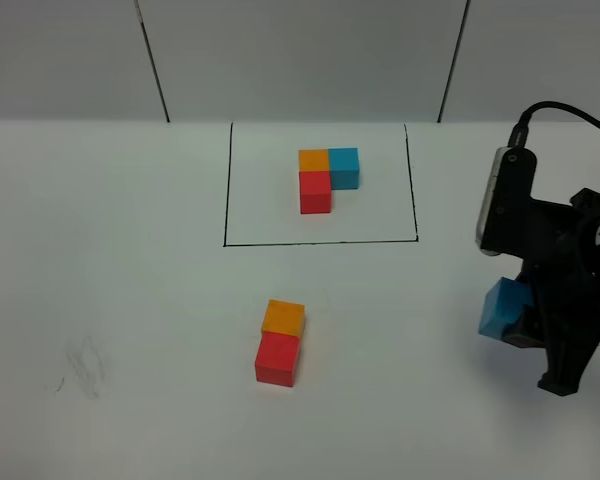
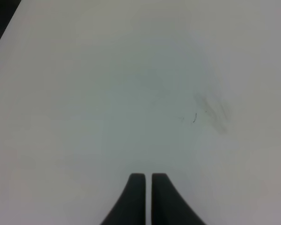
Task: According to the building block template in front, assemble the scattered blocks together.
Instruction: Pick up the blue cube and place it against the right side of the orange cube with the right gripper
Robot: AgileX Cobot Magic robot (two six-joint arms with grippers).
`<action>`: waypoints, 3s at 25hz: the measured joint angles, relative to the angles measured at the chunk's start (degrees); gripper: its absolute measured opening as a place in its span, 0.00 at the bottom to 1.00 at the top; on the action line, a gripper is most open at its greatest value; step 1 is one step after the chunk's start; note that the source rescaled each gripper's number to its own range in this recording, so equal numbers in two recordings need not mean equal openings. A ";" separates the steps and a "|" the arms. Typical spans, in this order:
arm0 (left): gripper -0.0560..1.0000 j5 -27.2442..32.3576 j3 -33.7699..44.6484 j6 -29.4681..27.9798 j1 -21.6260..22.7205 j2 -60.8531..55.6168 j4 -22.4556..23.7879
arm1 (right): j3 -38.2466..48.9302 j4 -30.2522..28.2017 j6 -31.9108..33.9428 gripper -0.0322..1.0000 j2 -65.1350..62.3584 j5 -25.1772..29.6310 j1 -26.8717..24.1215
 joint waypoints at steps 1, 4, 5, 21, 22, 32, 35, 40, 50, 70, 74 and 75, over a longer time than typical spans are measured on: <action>0.06 0.00 0.00 0.00 0.00 0.00 0.00 | -0.28 -0.26 0.32 0.50 0.45 -0.52 0.78; 0.06 0.00 0.00 0.00 0.00 0.00 0.00 | -3.40 -0.61 0.89 0.50 2.81 0.01 2.24; 0.06 0.00 0.00 0.00 0.00 0.00 0.00 | -5.12 -0.73 0.95 0.50 3.94 0.72 2.56; 0.06 0.00 0.00 0.00 0.00 0.00 0.00 | -27.10 -3.70 1.17 0.50 23.42 6.00 12.12; 0.06 0.00 0.00 0.00 0.00 0.00 0.00 | -27.49 -3.70 1.36 0.50 24.36 6.00 12.46; 0.06 0.00 0.00 0.00 0.00 0.00 0.00 | -27.86 -4.89 2.46 0.50 29.68 3.97 15.16; 0.06 0.00 0.00 0.00 0.00 0.00 0.00 | -27.86 -4.89 2.46 0.50 30.56 3.97 15.48; 0.06 0.00 0.00 0.00 0.00 0.00 0.00 | -27.86 -4.71 2.84 0.50 32.67 3.93 15.90; 0.06 0.00 0.00 0.00 0.00 0.00 0.00 | -27.86 -3.69 2.89 0.50 34.16 1.38 17.82; 0.06 0.00 0.00 0.00 0.00 0.00 0.00 | -27.90 -2.72 5.46 0.50 35.87 -2.20 19.34; 0.06 0.00 0.00 0.00 0.00 0.00 0.00 | -27.90 -2.78 5.94 0.50 35.87 -2.63 19.34; 0.06 0.00 0.00 0.00 0.00 0.00 0.00 | -27.90 -2.78 6.18 0.50 35.98 -2.78 19.34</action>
